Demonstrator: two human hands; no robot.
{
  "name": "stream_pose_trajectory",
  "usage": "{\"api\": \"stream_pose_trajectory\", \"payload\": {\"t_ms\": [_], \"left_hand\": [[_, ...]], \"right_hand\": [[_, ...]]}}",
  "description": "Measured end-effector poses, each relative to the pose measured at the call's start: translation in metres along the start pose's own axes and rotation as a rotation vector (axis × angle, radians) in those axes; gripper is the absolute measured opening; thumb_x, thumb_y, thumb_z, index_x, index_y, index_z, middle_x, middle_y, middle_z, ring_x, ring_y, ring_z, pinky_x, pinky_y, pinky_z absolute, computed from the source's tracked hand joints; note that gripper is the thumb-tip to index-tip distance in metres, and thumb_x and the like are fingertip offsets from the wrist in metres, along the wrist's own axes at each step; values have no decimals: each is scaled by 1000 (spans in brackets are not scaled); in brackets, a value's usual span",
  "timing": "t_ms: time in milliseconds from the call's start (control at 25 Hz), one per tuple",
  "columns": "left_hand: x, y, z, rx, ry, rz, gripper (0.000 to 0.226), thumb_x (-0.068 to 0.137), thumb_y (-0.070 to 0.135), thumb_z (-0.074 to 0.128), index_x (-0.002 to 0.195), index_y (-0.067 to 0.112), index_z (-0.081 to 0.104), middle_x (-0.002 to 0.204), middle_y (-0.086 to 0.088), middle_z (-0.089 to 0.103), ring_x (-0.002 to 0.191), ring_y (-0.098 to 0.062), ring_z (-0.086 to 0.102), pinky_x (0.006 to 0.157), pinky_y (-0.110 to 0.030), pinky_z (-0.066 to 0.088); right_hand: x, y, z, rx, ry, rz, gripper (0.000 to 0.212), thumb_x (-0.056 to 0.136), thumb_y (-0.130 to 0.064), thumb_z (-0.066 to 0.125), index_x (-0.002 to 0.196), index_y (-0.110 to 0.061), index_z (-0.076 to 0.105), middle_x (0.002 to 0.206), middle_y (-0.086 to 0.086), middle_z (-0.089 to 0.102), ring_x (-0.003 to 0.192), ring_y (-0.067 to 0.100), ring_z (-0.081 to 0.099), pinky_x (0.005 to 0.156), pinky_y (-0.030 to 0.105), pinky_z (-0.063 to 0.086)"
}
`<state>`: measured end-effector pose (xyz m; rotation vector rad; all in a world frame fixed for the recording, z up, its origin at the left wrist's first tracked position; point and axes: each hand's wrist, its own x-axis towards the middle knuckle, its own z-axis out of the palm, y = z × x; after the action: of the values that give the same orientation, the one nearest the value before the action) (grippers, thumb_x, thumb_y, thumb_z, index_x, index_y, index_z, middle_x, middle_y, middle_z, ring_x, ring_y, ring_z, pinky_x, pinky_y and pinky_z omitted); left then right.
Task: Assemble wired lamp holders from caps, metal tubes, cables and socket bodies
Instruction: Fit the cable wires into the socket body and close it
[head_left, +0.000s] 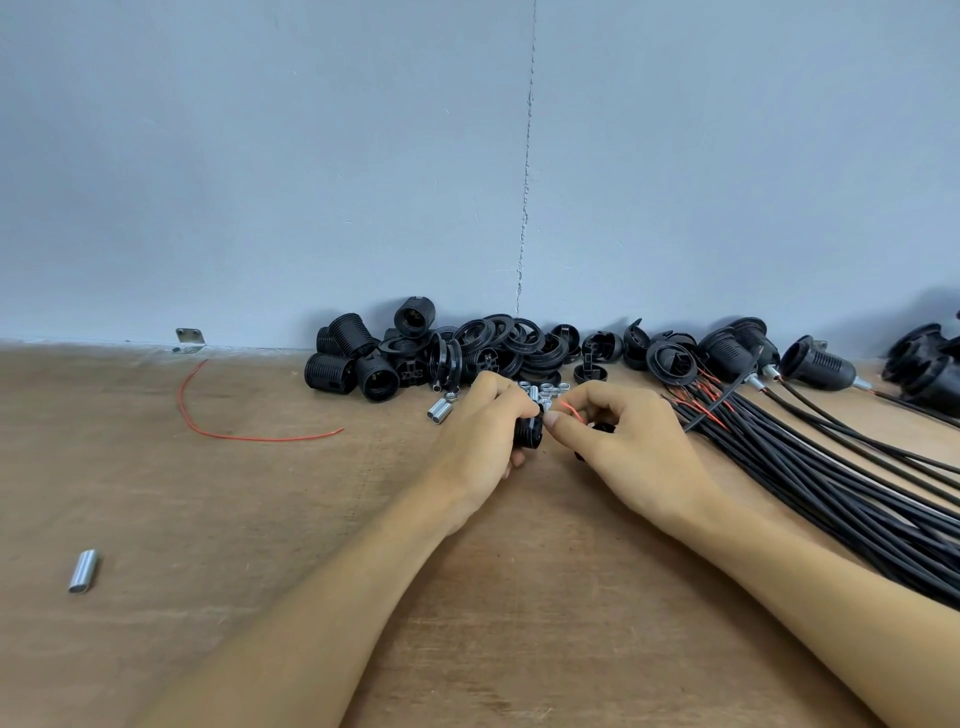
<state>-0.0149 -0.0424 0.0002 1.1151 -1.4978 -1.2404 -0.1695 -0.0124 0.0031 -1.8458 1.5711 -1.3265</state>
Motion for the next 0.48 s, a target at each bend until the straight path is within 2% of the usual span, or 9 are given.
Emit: {"api": "stream_pose_trajectory", "payload": {"t_ms": [120,280,360,480], "left_hand": [[2,-2,0,-24,16,-8,24,70,37,54,86,19,55,80,-3,60,54,-11,54,50,-27,39],[3,-3,0,-36,28,-11,24,69,37,54,85,20,56,80,-3,60,53,-12,54,51,-28,39],[2,-2,1,-29,26,0,23,70,38,53,85,20,55,83,-4,59,59,-14,55,52,-29,39],[0,-1,2,17,15,19,21,72,39,49,84,23,53,90,-5,57,77,-19,53,58,-27,39]], "right_hand": [[1,-1,-2,20,-12,29,9,84,-24,72,76,-25,70,63,-14,62,62,4,54,69,32,49],[0,-1,-2,-17,-19,28,12,87,-24,71,75,-23,70,60,-15,58,59,4,51,64,26,44],[0,-1,-1,-58,-28,5,13,90,-24,69,77,-22,69,59,-15,54,56,1,46,60,20,39],[0,-1,-1,-76,-41,-19,15,92,-22,67,78,-21,68,60,-14,52,55,1,43,58,18,35]]}}
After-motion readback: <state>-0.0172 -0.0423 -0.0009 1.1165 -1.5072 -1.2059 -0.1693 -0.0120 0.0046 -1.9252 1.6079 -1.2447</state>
